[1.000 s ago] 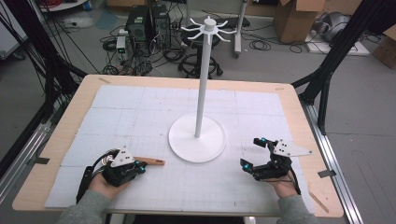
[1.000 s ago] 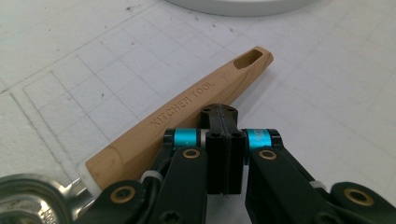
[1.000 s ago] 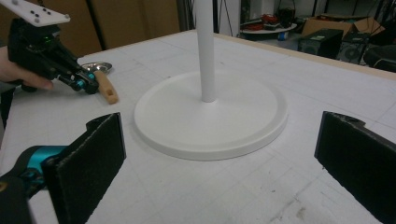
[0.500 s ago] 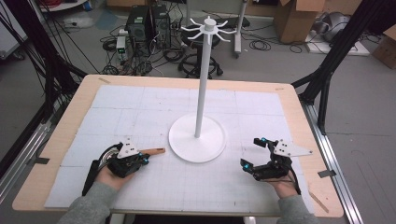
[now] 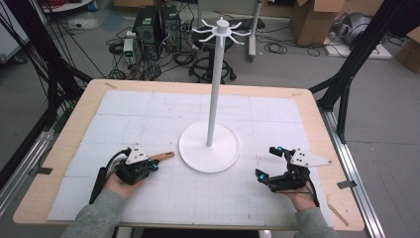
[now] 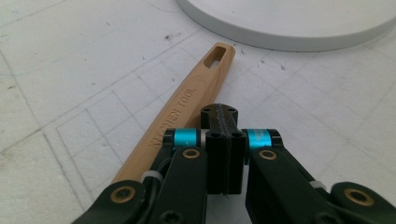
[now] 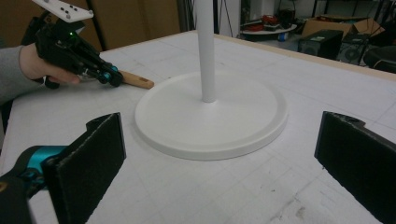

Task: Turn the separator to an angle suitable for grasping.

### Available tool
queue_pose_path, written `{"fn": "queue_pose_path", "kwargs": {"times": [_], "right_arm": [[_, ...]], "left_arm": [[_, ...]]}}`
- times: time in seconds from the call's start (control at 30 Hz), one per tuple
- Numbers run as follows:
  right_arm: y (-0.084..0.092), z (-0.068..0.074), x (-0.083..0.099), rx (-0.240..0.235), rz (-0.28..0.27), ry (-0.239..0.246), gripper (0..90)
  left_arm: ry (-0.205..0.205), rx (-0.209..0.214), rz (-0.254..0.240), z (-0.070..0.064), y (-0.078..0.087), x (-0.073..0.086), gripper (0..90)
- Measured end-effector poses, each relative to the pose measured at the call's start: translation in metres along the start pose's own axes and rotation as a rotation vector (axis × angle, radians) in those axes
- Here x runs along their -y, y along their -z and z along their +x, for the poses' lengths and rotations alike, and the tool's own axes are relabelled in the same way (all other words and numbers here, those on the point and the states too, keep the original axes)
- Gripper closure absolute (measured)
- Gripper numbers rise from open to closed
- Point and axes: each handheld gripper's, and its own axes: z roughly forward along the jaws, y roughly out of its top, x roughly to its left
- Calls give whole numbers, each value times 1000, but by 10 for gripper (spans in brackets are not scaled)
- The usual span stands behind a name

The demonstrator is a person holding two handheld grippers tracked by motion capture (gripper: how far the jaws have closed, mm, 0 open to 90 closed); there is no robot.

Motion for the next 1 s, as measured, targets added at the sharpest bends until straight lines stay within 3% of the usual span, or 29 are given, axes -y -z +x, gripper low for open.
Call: {"fn": "queue_pose_path", "kwargs": {"times": [0.27,0.43,0.67,0.73,0.87,0.93,1.0], "right_arm": [[3,0,0,5,-8,0,10],[4,1,0,8,-10,2,10],[4,2,0,7,-9,-2,10],[4,1,1,8,-9,-2,10],[4,2,1,7,-8,2,10],[4,2,1,7,-6,1,10],[4,2,1,5,-4,-3,10]], "left_arm": [[-27,5,-78,14,33,-1,896],[30,17,-75,32,42,7,862],[29,58,-106,37,51,10,751],[25,67,-113,37,52,9,698],[20,61,-105,37,48,6,465],[32,88,-90,38,46,3,342],[45,111,-82,39,45,2,272]]}}
